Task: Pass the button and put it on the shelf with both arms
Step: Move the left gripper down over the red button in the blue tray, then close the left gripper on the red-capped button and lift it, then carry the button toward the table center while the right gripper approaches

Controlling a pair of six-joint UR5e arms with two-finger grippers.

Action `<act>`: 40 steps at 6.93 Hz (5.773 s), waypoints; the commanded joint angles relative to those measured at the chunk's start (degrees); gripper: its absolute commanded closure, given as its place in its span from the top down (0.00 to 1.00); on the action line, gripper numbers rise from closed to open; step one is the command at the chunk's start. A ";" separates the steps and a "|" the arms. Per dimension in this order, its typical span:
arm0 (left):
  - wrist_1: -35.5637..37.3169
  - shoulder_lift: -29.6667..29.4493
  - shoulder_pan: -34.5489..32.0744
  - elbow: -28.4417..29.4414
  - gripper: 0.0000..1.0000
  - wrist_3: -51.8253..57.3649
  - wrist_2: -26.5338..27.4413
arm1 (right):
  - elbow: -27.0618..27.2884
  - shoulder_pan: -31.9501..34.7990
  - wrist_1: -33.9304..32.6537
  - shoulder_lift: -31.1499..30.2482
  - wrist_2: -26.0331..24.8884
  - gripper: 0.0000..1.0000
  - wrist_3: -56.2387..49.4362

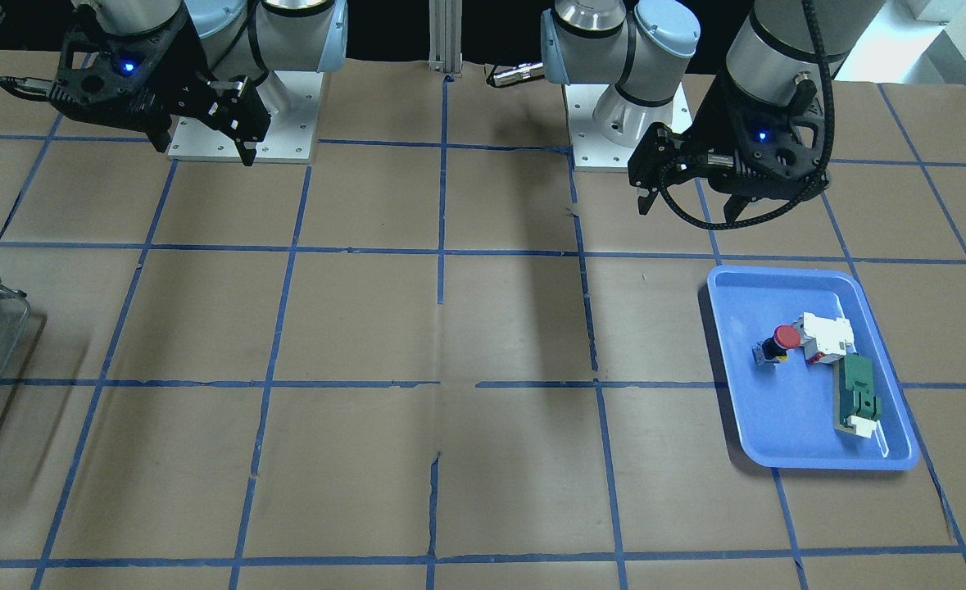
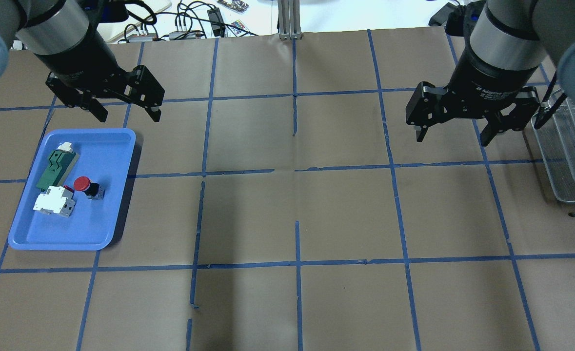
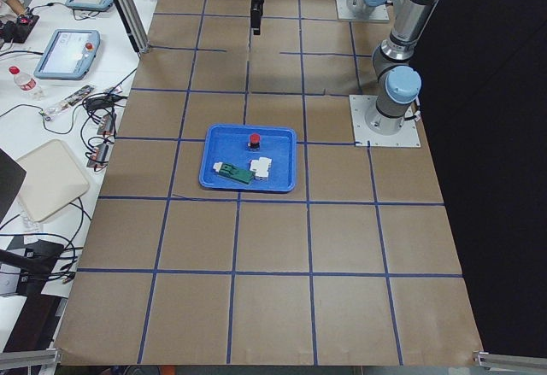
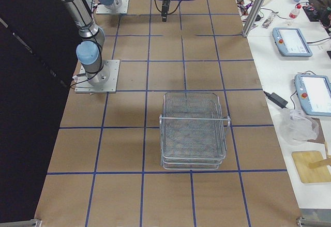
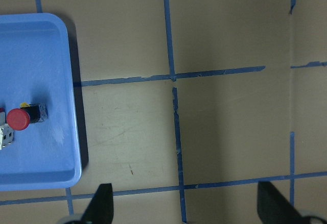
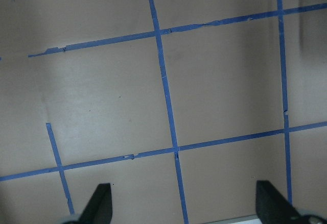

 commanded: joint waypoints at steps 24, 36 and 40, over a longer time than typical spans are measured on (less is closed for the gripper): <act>5.88 -12.34 12.89 -17.01 0.06 26.12 -56.14 | 0.40 -9.64 -5.97 1.95 18.90 1.00 -45.54; 35.06 -8.73 -6.68 -16.67 0.06 -16.95 -81.10 | 0.49 -16.96 6.69 -2.62 41.34 1.00 -90.39; 35.06 -8.38 -6.68 -16.49 0.06 -18.62 -81.10 | 4.70 -16.79 5.99 -0.88 54.77 1.00 -107.99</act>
